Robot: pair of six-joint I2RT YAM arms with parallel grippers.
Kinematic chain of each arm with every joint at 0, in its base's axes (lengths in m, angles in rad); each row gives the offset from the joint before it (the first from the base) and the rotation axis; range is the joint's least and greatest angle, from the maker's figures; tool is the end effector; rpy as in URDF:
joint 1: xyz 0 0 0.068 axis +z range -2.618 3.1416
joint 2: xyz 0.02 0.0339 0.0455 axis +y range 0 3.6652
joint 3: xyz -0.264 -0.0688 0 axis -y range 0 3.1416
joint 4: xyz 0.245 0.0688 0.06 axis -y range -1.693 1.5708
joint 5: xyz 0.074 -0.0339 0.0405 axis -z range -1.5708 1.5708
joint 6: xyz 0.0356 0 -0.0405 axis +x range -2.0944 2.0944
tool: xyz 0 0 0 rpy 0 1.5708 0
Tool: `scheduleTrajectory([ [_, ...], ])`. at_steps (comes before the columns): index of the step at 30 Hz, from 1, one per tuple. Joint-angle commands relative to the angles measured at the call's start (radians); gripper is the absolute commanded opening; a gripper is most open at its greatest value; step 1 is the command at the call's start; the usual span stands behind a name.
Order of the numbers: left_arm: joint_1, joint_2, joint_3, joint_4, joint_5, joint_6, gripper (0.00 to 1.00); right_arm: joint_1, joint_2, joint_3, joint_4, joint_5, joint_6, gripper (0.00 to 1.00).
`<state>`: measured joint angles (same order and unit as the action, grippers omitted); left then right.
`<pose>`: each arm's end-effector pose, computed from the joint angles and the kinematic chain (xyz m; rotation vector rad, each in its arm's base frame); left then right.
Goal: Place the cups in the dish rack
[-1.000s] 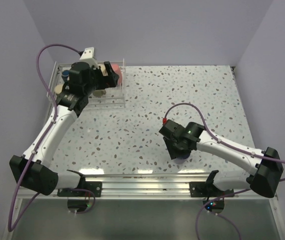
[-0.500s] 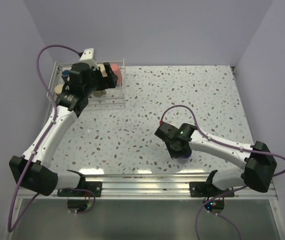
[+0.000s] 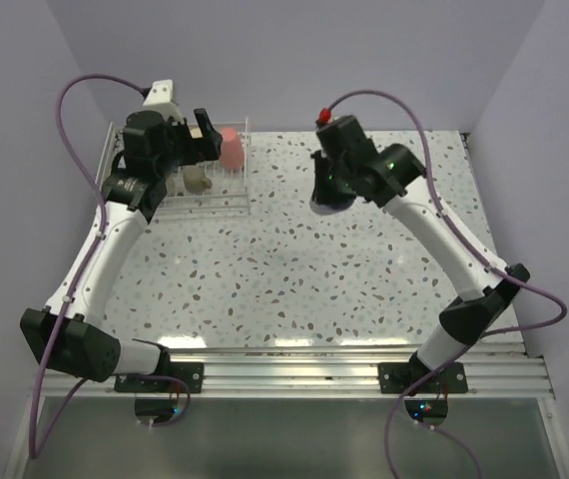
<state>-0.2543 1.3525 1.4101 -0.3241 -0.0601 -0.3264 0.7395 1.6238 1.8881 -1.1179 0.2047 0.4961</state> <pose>0.3002 -0.0758 0.4164 -0.1092 1.8480 -0.3513 0.2460 0.2146 0.4170 -0.2017 2.4179 0.3234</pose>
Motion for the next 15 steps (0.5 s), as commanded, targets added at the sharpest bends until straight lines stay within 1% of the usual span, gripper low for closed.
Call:
scheduleTrajectory([
  [1,0.145,0.013,0.079,0.036,0.213,-0.075,1.0,-0.119,0.057,0.218,-0.022,-0.184,0.01,0.0],
  [2,0.185,0.02,0.072,0.063,0.286,-0.103,1.0,-0.185,0.071,0.247,0.015,-0.253,0.037,0.0],
  [3,0.222,0.028,0.063,0.078,0.418,-0.165,1.0,-0.225,0.079,0.246,0.053,-0.334,0.077,0.0],
  [4,0.289,0.039,0.031,0.1,0.478,-0.196,1.0,-0.265,0.071,0.22,0.103,-0.507,0.182,0.0],
  [5,0.314,0.039,0.006,0.135,0.541,-0.226,1.0,-0.334,0.062,0.177,0.257,-0.583,0.244,0.0],
  [6,0.332,0.037,-0.022,0.231,0.648,-0.282,1.0,-0.359,0.029,0.06,0.359,-0.646,0.31,0.0],
  [7,0.357,0.033,-0.077,0.287,0.699,-0.313,1.0,-0.38,0.012,-0.004,0.46,-0.747,0.446,0.0],
  [8,0.365,0.031,-0.109,0.453,0.757,-0.351,1.0,-0.414,-0.005,-0.067,0.683,-0.783,0.516,0.0],
  [9,0.369,0.033,-0.141,0.544,0.861,-0.459,1.0,-0.426,-0.022,-0.18,0.79,-0.816,0.586,0.0],
  [10,0.369,0.034,-0.21,0.647,0.903,-0.529,1.0,-0.44,-0.025,-0.225,0.978,-0.858,0.716,0.0],
  [11,0.369,0.04,-0.247,0.885,0.936,-0.691,1.0,-0.443,-0.024,-0.265,1.076,-0.878,0.78,0.0],
  [12,0.365,0.066,-0.302,0.995,0.986,-0.77,1.0,-0.443,-0.022,-0.315,1.157,-0.886,0.833,0.0],
  [13,0.365,0.082,-0.324,1.171,1.0,-0.839,1.0,-0.445,-0.012,-0.332,1.279,-0.893,0.914,0.0],
  [14,0.365,0.097,-0.342,1.244,1.011,-0.947,1.0,-0.44,-0.004,-0.345,1.344,-0.895,0.958,0.0],
  [15,0.362,0.12,-0.358,1.299,1.017,-0.983,1.0,-0.44,0.002,-0.374,1.407,-0.893,1.001,0.0],
])
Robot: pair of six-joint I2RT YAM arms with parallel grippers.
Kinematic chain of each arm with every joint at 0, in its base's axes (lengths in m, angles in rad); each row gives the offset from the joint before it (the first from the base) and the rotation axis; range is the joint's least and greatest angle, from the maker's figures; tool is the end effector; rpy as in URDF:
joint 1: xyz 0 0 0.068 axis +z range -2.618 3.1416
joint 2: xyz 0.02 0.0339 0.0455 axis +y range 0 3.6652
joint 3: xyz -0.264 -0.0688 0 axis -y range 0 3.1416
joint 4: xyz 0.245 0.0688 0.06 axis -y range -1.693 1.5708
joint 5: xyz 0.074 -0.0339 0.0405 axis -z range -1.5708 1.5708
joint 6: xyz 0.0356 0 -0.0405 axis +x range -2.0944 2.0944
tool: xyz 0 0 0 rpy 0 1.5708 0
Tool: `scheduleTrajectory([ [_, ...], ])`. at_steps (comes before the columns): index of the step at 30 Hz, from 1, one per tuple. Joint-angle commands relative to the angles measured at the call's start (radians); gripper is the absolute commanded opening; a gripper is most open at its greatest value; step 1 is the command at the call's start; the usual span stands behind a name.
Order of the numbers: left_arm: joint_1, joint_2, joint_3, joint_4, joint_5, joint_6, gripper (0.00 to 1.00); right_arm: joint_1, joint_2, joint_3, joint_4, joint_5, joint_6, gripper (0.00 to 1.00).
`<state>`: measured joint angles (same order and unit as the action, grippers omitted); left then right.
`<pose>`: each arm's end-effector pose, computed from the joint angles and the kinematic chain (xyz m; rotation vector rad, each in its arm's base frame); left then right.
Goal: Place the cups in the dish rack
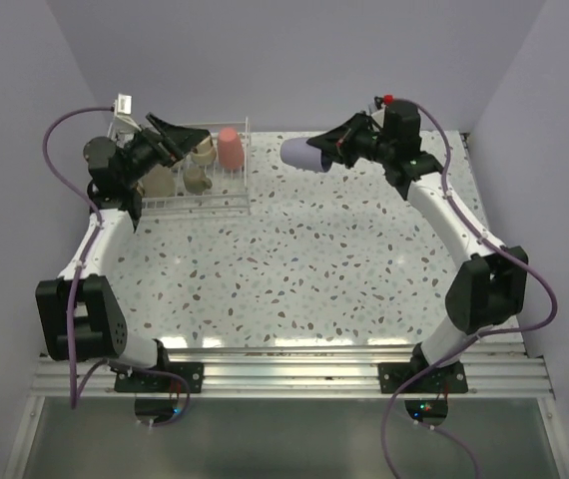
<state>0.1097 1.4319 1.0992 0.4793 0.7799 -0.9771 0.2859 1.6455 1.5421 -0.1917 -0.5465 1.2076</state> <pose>0.3336 0.0116 0.3662 -0.1579 1.5895 -1.2400 0.3685 0.1276 0.3808 0.5382 2.0561 1.4757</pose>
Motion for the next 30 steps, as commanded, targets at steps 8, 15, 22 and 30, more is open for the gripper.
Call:
scheduleTrajectory([
  [8,-0.068,0.127,-0.085,0.675,0.162,-0.463,1.0,0.044,0.056,-0.099,0.868,-0.081,0.607,0.0],
  [15,-0.188,0.199,-0.027,0.766,0.111,-0.505,1.0,0.117,0.103,-0.08,0.9,-0.046,0.636,0.0],
  [22,-0.202,0.205,-0.016,0.794,0.091,-0.5,1.0,0.174,0.123,-0.069,0.907,-0.041,0.635,0.0],
  [30,-0.202,0.183,-0.033,0.734,0.061,-0.454,0.92,0.203,0.103,-0.125,0.899,-0.049,0.615,0.0],
])
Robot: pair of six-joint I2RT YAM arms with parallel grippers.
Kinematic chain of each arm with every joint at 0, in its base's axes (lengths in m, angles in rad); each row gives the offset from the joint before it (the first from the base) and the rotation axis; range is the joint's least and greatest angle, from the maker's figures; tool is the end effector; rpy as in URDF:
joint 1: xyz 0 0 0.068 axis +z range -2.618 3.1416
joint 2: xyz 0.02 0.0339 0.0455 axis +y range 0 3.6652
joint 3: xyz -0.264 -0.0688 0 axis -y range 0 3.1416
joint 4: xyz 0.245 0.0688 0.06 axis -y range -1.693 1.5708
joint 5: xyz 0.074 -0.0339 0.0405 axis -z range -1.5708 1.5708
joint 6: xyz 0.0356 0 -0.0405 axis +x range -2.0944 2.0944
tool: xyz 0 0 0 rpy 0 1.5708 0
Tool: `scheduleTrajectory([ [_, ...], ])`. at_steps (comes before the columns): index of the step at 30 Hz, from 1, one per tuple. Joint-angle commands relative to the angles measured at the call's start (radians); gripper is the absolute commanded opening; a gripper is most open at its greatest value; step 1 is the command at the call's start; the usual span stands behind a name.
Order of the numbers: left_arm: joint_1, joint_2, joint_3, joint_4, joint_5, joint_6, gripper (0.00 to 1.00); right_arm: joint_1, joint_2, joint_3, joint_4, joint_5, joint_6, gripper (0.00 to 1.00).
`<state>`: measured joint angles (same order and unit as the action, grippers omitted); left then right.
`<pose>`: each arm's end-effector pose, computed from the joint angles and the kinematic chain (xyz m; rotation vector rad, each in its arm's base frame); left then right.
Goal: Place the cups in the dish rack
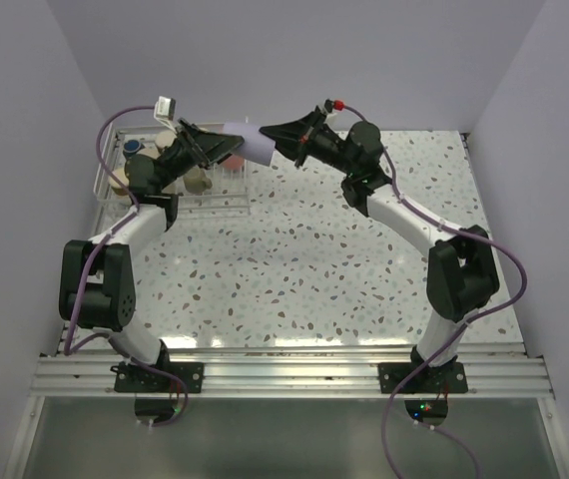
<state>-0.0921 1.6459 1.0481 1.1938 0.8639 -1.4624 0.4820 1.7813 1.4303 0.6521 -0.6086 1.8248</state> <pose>0.3525 -0.0597 0.3430 0.0430 1.4028 -1.7492 0.3666 0.2148 0.3744 0.4688 1.7049 2.2257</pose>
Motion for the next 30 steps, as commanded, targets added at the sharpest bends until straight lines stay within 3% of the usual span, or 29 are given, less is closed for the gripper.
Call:
scheduleTrajectory([
  [1,0.002,-0.035,0.015,0.009,-0.025,0.036,0.92,0.007,-0.034,-0.014,0.055,0.012,-0.002,0.0],
  [7,0.0,-0.057,0.016,-0.036,-0.037,0.073,0.87,0.009,-0.042,-0.03,0.05,0.013,-0.012,0.0],
  [11,-0.001,-0.046,0.03,-0.049,-0.02,0.071,0.68,0.007,-0.043,-0.036,0.052,0.018,-0.015,0.0],
  [18,0.0,-0.041,0.033,-0.066,-0.006,0.076,0.25,0.013,-0.052,-0.039,0.008,-0.009,-0.082,0.01],
  [19,0.0,-0.043,0.035,-0.079,-0.003,0.083,0.2,0.012,-0.065,-0.041,-0.034,-0.014,-0.099,0.09],
  [20,0.002,-0.046,0.041,-0.088,-0.002,0.091,0.14,0.012,-0.071,-0.048,-0.054,-0.023,-0.116,0.27],
  [23,0.002,-0.055,0.07,-0.17,0.006,0.148,0.06,0.004,-0.105,-0.067,-0.132,-0.043,-0.186,0.51],
  [27,0.011,-0.055,0.128,-0.299,0.027,0.232,0.0,-0.042,-0.141,-0.116,-0.14,-0.075,-0.197,0.54],
  [30,0.025,-0.051,0.208,-0.497,0.03,0.35,0.0,-0.103,-0.193,-0.16,-0.178,-0.092,-0.248,0.53],
])
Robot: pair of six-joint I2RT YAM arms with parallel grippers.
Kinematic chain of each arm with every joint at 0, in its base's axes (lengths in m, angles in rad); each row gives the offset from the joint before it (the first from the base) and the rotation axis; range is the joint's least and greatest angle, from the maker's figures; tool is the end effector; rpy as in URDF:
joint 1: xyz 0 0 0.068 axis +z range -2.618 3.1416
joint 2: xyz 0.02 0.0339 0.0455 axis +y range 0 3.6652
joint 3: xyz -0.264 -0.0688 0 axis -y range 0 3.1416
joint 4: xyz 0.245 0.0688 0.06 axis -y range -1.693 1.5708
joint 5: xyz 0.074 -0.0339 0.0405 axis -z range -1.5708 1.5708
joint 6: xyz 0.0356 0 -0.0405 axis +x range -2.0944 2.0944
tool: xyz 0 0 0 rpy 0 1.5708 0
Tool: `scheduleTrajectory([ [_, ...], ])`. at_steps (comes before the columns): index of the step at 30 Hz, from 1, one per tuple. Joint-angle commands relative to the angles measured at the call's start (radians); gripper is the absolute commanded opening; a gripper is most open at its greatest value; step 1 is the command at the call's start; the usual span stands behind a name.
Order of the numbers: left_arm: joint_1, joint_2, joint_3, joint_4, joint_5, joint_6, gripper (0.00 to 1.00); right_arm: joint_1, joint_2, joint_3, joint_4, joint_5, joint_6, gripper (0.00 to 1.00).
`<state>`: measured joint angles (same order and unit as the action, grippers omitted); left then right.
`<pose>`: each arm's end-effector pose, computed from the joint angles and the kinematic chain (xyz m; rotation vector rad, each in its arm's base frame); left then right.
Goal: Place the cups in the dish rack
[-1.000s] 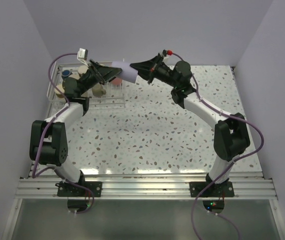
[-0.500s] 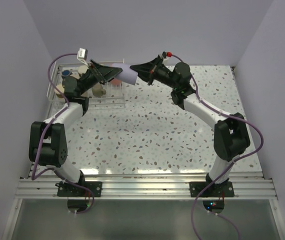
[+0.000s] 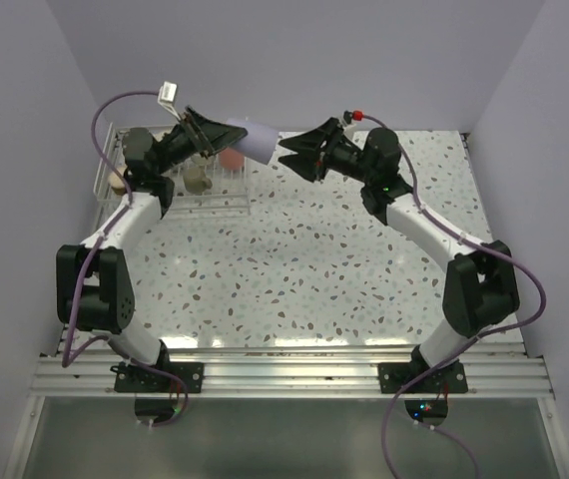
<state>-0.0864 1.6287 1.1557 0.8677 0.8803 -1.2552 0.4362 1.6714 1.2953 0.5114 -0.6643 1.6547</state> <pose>0.3662 -0.0593 0.3560 0.0466 1.5235 -1.6200 0.3510 0.1878 0.3557 0.4382 1.8465 2.0543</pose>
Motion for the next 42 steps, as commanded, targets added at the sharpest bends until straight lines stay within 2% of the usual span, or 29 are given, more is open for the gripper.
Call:
scheduleTrajectory([
  [1,0.02,-0.032,0.123,-0.279,0.013,0.222,0.0,-0.068,-0.1,-0.033,-0.092,-0.052,-0.105,0.53],
  [3,0.027,-0.032,0.195,-0.404,-0.023,0.319,0.0,-0.094,-0.145,-0.037,-0.195,-0.066,-0.233,0.52],
  [4,0.028,-0.03,0.225,-0.552,-0.044,0.433,0.0,-0.097,-0.159,-0.034,-0.318,-0.067,-0.287,0.52],
  [7,0.028,-0.007,0.344,-0.831,-0.174,0.639,0.0,-0.102,-0.212,-0.014,-0.547,-0.048,-0.472,0.5],
  [9,0.027,0.019,0.418,-1.002,-0.291,0.72,0.0,-0.102,-0.242,-0.005,-0.632,-0.026,-0.566,0.5],
  [13,0.02,0.054,0.484,-1.142,-0.469,0.874,0.0,-0.102,-0.283,-0.016,-0.766,0.008,-0.668,0.48],
  [14,0.014,0.068,0.502,-1.157,-0.528,0.89,0.0,-0.1,-0.289,-0.028,-0.78,0.012,-0.683,0.47],
  [20,-0.009,0.118,0.533,-1.216,-0.647,0.97,0.0,-0.1,-0.312,-0.071,-0.841,0.031,-0.757,0.42],
  [28,-0.049,0.174,0.521,-1.208,-0.705,1.05,0.0,-0.102,-0.331,-0.079,-0.941,0.065,-0.845,0.41],
  [36,-0.099,0.223,0.506,-1.173,-0.779,1.083,0.0,-0.1,-0.338,-0.064,-1.016,0.107,-0.914,0.49],
  [42,-0.115,0.263,0.513,-1.161,-0.828,1.111,0.0,-0.102,-0.337,-0.053,-1.054,0.133,-0.949,0.51],
])
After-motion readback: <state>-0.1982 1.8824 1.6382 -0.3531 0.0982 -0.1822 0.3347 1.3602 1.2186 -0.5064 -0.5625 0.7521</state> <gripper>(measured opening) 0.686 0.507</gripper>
